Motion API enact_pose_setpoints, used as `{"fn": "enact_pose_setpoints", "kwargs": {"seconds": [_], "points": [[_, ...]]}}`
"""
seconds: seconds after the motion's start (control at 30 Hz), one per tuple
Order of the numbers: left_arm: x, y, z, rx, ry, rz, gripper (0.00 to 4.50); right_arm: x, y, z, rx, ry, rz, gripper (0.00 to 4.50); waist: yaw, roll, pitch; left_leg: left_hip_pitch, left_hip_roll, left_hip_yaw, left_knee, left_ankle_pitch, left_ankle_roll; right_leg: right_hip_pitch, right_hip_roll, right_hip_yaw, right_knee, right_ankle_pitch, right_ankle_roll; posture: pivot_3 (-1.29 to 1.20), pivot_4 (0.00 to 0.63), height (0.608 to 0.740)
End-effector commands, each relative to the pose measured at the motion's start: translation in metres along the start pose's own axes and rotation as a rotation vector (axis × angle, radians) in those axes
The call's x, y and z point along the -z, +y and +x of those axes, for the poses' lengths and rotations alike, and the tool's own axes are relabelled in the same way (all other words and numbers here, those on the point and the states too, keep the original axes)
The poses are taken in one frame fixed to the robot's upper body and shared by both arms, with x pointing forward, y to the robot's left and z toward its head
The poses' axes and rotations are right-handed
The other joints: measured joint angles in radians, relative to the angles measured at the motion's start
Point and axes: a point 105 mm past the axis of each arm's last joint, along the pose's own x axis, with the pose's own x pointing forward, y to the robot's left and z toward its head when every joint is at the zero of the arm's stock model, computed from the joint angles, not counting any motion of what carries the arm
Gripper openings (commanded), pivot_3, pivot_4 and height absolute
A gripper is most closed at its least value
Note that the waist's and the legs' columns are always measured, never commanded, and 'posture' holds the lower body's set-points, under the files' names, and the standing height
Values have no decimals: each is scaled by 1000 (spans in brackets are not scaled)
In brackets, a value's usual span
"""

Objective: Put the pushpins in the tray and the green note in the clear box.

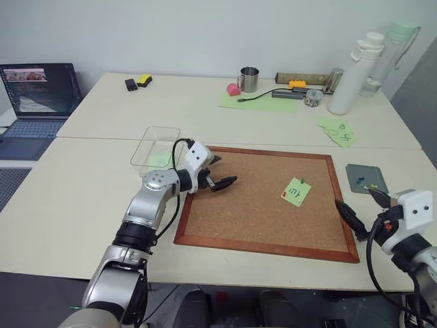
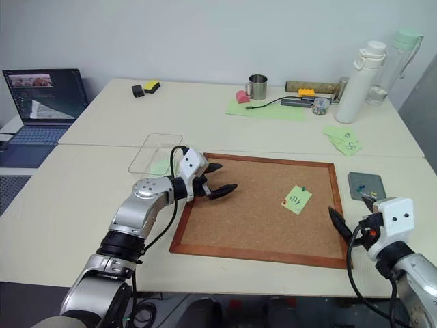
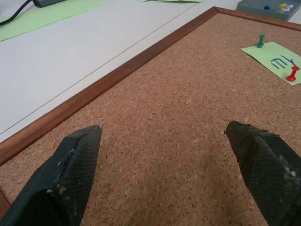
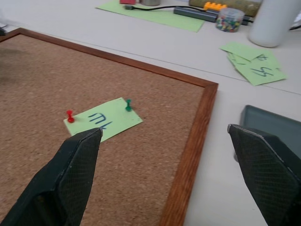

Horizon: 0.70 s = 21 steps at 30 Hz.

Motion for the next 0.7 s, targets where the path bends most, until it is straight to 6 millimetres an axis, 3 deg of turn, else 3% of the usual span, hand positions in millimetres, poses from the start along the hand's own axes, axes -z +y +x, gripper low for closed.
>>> {"fn": "enact_pose_setpoints", "kwargs": {"seconds": [0.03,0.7], "points": [[-15,4,-1,-19,-36,46,4470,-6,-2,1,6,-20,-15,4498,0,0,0,0,0,0,0,0,0,0,0,0,0,0,0,0,150,740],[-23,-2,-2,23,-98,-18,4470,-3,-4,1,32,-9,-23,4498,0,0,0,0,0,0,0,0,0,0,0,0,0,0,0,0,150,740]]}}
